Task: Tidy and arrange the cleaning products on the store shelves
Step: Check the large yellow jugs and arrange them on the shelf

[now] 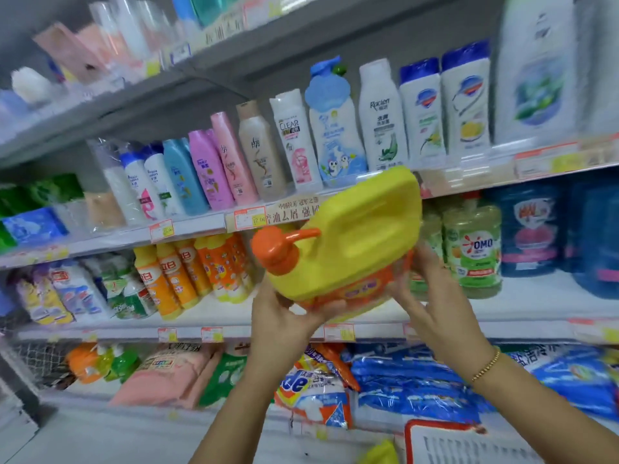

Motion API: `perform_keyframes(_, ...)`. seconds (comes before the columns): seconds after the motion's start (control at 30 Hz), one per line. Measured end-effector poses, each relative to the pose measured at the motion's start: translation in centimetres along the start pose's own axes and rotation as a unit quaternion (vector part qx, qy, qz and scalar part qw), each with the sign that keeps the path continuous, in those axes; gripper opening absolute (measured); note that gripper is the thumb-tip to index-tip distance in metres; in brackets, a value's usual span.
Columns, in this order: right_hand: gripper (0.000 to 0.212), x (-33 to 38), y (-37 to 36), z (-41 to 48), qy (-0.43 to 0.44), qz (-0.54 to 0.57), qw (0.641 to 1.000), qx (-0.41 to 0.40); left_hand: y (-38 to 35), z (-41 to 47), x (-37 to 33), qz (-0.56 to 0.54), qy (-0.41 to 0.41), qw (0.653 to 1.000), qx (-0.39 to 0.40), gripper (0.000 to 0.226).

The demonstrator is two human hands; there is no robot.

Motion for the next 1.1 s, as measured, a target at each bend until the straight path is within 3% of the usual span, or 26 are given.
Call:
perform_keyframes(0.3, 0.103, -0.3, 9.0, -3.7, -0.043, -0.071, 0.994, 0.064, -8.5, 0.1, -3.6, -0.167, 0.055, 0.984, 0.022, 0.076)
perform_keyframes(0.5, 0.115, -1.9, 11.1, -5.1, 0.028, -0.236, 0.961, 0.143, -11.1, 1.2, -2.5, -0.307, 0.130, 0.943, 0.011, 0.071)
perform_keyframes(0.67, 0.099, -3.1, 11.1, -6.0, 0.106, -0.332, 0.937, 0.017, -12.8, 0.9, -1.2, -0.356, 0.167, 0.919, 0.019, 0.063)
perform_keyframes(0.87, 0.081, -3.2, 8.5, -5.4, 0.178, -0.399, 0.899, -0.003, -12.8, 1.3, -0.6, -0.418, 0.185, 0.889, 0.003, 0.072)
perform_keyframes(0.97, 0.064, -3.2, 7.8, -4.5, 0.229, -0.400, 0.887, -0.023, -12.7, 1.2, -0.7, -0.480, 0.196, 0.855, -0.014, 0.062)
perform_keyframes(1.1, 0.064, -2.2, 7.2, -3.5, 0.260, -0.374, 0.889, -0.051, -12.1, 1.1, -1.5, -0.515, 0.159, 0.842, -0.024, 0.058)
Point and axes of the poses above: each hand's wrist, its own z-axis towards the middle knuckle, its own y-axis out of the back of the hand, x = y × z, the point moved 2 cm from there along z, towards the middle knuckle, and after that the axes turned 11 degrees about x, right-handed, at the moved point
